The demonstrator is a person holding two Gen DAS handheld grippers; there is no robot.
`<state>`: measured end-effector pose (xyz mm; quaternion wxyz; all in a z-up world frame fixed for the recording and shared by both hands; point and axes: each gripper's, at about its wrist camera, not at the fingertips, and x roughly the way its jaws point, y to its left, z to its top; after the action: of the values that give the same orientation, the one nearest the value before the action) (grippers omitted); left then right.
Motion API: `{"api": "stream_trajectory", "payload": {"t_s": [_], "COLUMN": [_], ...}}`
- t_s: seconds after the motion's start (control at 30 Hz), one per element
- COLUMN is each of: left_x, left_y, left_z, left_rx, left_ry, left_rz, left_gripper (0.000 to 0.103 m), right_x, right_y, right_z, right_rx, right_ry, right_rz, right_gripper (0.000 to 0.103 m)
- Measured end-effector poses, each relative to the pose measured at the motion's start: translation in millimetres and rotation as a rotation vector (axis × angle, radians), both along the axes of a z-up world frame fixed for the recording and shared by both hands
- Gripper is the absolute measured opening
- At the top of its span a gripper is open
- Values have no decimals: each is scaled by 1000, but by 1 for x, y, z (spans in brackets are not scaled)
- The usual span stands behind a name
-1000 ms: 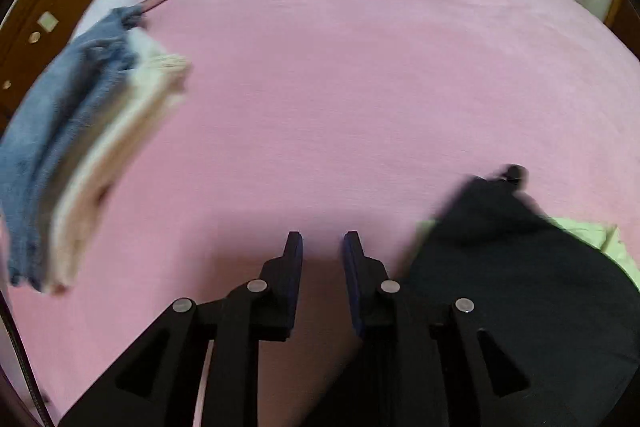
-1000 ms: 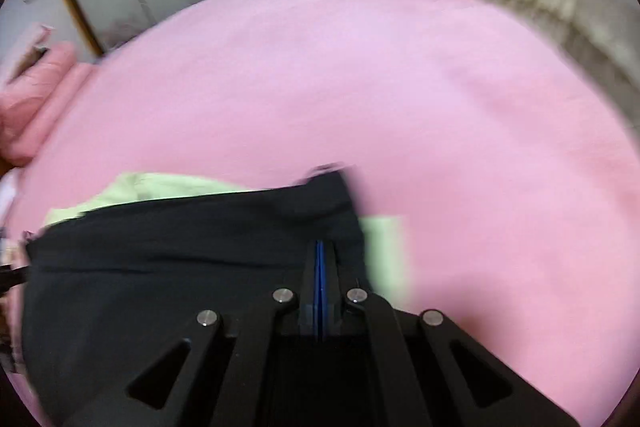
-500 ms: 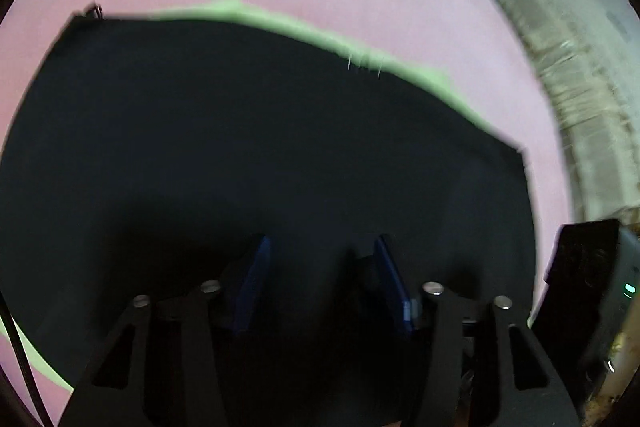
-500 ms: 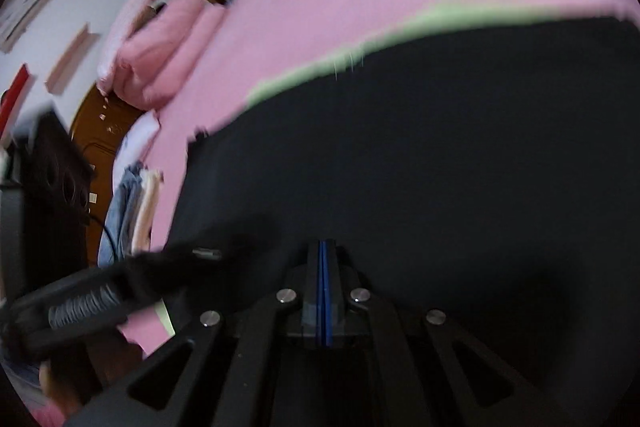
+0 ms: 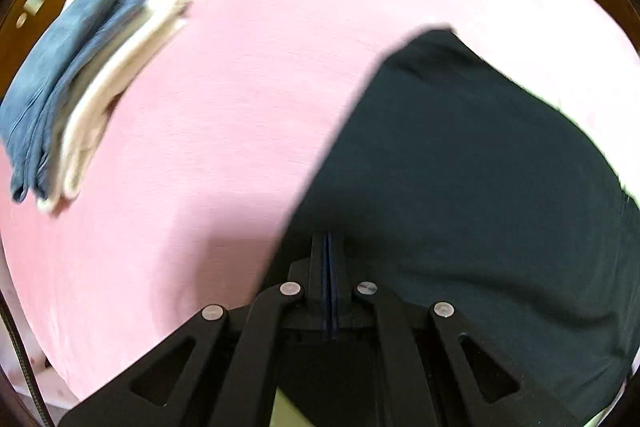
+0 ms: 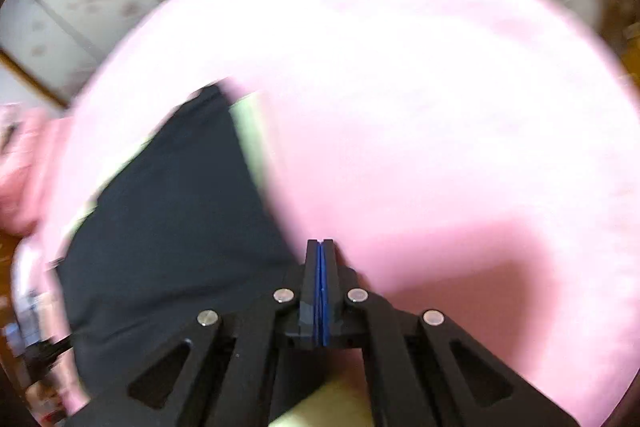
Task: Fold large clothes
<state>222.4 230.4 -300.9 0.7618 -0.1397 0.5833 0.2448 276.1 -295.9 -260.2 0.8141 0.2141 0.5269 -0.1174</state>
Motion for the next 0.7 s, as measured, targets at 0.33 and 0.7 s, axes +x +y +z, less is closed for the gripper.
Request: {"api": "stream_trajectory", "payload": {"t_s": [0.33,0.7], "left_x": [-35,-46], "left_y": [-151,-224], "left_z": [29,8], "left_rx": [-396,-238], "left_ry": [-89,73], "left_rz": [-309,-481], "left_gripper": [55,54], "right_x": [-53,-74], "right_y": [101,172], "right_z": [12,-42], "right_rx": [377,480], "right_ry": [-102,117], "right_rz": [263,444], "right_gripper": [0,0]}}
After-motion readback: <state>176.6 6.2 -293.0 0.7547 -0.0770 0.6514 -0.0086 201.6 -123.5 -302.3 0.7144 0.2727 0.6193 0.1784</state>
